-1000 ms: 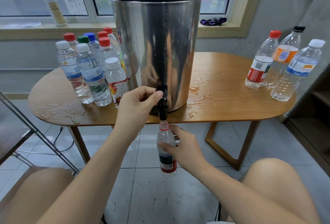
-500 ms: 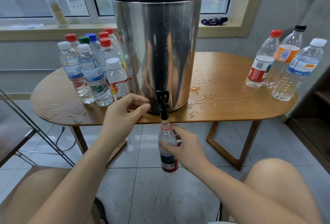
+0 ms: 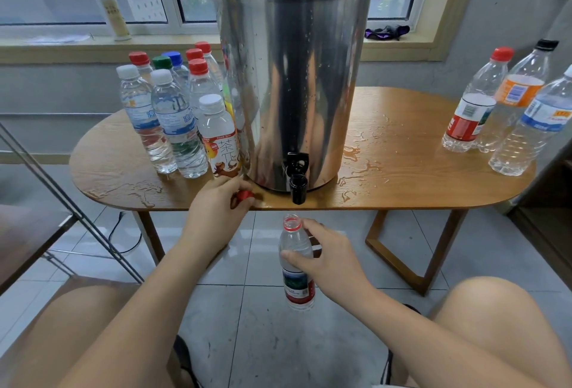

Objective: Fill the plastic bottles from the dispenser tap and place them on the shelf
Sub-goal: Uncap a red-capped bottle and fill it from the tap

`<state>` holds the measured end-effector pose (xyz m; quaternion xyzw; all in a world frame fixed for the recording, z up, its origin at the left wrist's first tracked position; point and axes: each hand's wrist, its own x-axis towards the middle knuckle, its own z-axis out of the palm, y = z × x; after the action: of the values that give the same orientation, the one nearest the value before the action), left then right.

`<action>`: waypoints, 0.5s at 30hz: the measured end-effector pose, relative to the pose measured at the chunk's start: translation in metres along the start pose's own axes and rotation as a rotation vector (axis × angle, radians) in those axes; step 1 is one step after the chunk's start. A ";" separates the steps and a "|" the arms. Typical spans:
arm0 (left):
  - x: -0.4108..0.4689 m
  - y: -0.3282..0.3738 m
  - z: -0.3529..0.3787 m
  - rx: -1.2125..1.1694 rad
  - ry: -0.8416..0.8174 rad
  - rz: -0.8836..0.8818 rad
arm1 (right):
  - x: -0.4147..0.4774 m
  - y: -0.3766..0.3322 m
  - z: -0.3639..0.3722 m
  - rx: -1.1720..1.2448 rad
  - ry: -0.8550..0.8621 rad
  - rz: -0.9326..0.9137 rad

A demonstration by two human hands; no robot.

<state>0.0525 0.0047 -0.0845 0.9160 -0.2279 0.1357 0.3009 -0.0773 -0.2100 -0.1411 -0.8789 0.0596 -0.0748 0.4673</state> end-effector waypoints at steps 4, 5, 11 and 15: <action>0.000 -0.002 0.002 0.009 -0.005 0.010 | -0.001 0.000 -0.001 0.000 -0.013 0.004; 0.000 -0.001 0.002 0.011 -0.011 0.005 | -0.001 0.000 -0.001 0.001 -0.016 0.005; -0.016 0.019 -0.002 -0.220 -0.058 -0.034 | -0.002 0.000 -0.002 -0.005 -0.016 -0.018; -0.029 0.037 0.000 -0.353 -0.178 -0.051 | -0.003 -0.001 0.000 -0.006 -0.018 -0.049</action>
<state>0.0086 -0.0119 -0.0774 0.8628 -0.2508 0.0045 0.4389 -0.0804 -0.2091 -0.1407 -0.8822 0.0342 -0.0779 0.4631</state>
